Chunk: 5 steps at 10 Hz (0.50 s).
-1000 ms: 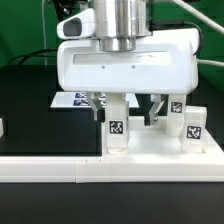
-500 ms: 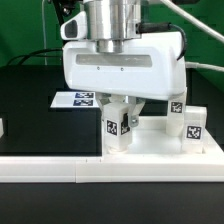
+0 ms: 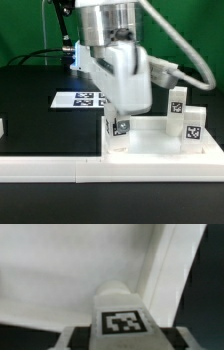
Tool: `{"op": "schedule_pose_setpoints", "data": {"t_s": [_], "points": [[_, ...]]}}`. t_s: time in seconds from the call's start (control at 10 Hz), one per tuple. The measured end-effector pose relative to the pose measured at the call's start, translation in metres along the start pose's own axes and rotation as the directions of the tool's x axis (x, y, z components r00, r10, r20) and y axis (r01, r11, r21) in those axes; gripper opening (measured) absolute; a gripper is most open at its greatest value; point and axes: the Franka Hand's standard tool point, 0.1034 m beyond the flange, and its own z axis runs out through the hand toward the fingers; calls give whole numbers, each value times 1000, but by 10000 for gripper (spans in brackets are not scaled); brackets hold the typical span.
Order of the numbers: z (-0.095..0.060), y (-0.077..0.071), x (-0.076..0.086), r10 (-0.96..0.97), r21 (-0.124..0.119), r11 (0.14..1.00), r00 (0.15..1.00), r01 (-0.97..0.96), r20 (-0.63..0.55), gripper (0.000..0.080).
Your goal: Assemble square table
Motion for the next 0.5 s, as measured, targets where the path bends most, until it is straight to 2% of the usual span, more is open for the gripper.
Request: {"op": "schedule_pose_setpoints", "data": {"t_s": [0.1, 0.2, 0.4, 0.5], "points": [[-2, 4, 1, 167, -33, 986, 982, -164, 93, 292], [-1, 2, 6, 167, -16, 986, 984, -166, 66, 292], [0, 1, 4, 129, -12, 992, 990, -129, 61, 292], [0, 1, 5, 120, -11, 993, 991, -119, 60, 468]]}}
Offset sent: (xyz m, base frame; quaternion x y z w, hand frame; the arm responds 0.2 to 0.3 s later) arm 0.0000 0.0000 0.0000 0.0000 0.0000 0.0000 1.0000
